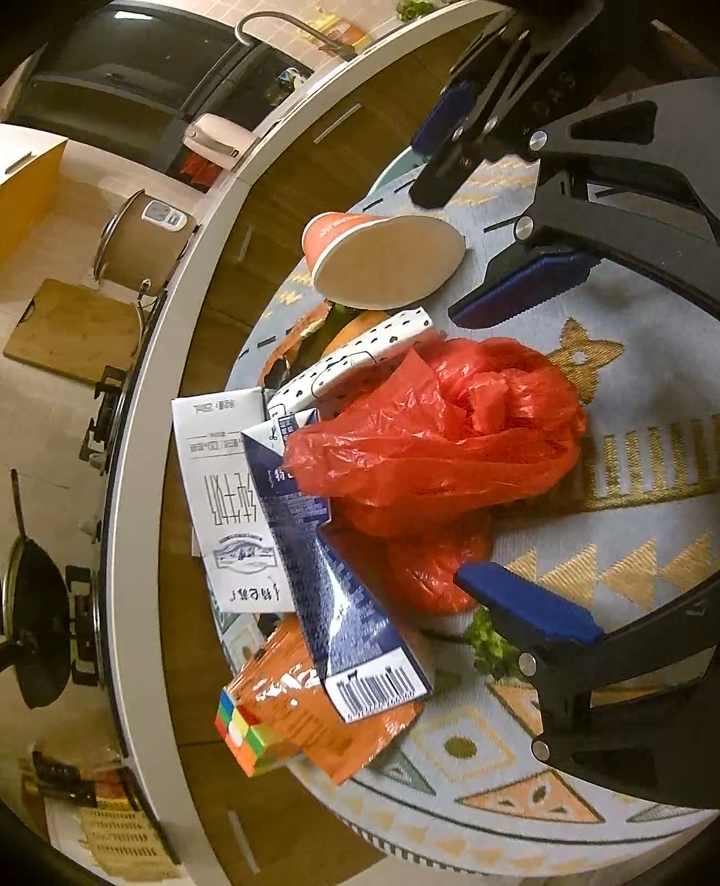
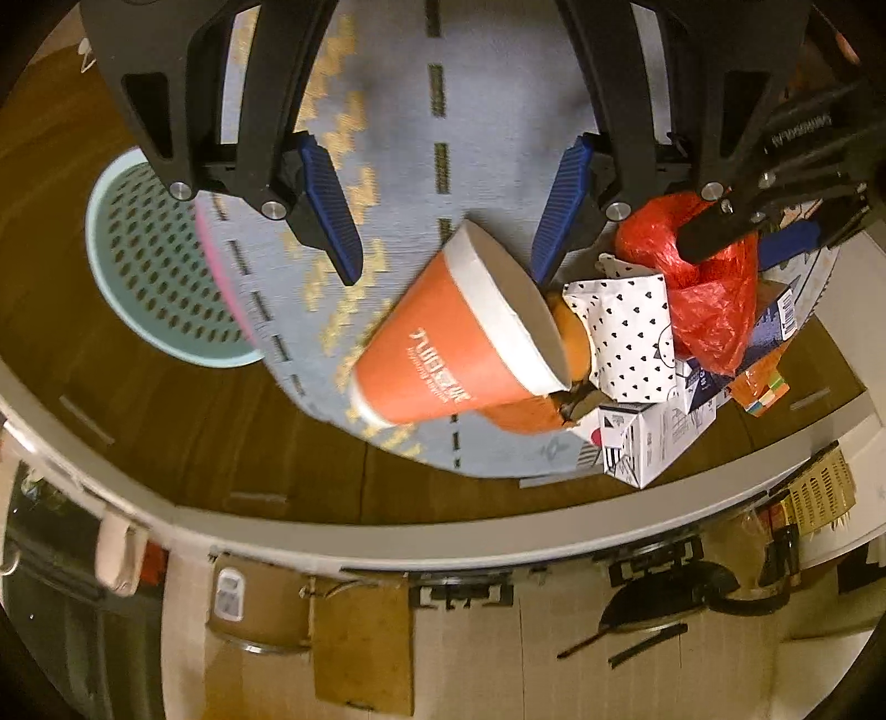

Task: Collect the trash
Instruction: 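Grasp the orange paper cup with the right tool while the left tool grasps the red plastic bag, then carry cup and bag over the blue basket and open both tools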

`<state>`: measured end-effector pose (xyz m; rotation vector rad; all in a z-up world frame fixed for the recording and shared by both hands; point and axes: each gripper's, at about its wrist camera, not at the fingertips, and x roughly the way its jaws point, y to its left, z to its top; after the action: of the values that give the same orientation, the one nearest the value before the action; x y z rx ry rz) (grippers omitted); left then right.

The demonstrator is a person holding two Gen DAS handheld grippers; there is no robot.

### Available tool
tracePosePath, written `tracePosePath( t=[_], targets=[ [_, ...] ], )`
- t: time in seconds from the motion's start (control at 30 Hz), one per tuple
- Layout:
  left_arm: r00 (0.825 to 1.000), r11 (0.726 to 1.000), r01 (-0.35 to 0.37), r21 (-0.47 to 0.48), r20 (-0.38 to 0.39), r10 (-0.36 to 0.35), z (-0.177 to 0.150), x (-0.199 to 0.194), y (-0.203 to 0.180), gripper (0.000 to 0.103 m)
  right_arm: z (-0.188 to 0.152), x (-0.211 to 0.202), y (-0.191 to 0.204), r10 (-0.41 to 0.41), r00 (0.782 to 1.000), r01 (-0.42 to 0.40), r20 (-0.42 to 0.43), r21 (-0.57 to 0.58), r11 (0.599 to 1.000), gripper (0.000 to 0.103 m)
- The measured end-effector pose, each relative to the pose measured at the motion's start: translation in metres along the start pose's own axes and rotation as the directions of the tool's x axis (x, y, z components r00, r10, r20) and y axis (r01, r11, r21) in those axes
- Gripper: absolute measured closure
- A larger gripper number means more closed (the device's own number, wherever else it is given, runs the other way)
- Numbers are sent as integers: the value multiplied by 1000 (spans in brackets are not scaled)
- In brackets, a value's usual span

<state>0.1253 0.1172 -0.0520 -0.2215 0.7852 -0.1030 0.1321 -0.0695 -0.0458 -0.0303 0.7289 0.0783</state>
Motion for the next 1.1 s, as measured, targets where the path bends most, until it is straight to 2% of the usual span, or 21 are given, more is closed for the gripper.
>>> tracePosePath(
  t=[0.3, 0.33, 0.47, 0.53, 0.63, 0.9, 1.1],
  targets=[
    [999, 1000, 19, 1, -30, -19, -3, 12, -2, 32, 4, 29, 7, -40, 998, 40, -45, -7, 999, 44],
    [999, 1000, 21, 3, -31, -21, -3, 13, -3, 35, 3, 29, 5, -45, 998, 45, -41, -5, 999, 48],
    [999, 1000, 20, 10, -34, -19, -4, 14, -9, 45, 5, 29, -3, -51, 998, 51, -38, 5, 999, 78],
    [999, 1000, 28, 5, -24, -28, -4, 11, -10, 53, 6, 28, -11, -49, 998, 50, -35, 22, 998, 88],
    [1000, 999, 23, 24, -13, -22, -6, 6, -15, 65, 9, 21, -23, -55, 998, 56, -13, 41, 998, 98],
    [995, 997, 72, 0, 63, -72, -14, -28, -22, 72, 7, -13, -59, -45, 998, 41, 49, 66, 997, 101],
    [982, 994, 108, -32, 161, -101, -16, -65, -30, 73, 1, -33, -76, -7, 998, 0, 68, 94, 996, 101]
  ],
)
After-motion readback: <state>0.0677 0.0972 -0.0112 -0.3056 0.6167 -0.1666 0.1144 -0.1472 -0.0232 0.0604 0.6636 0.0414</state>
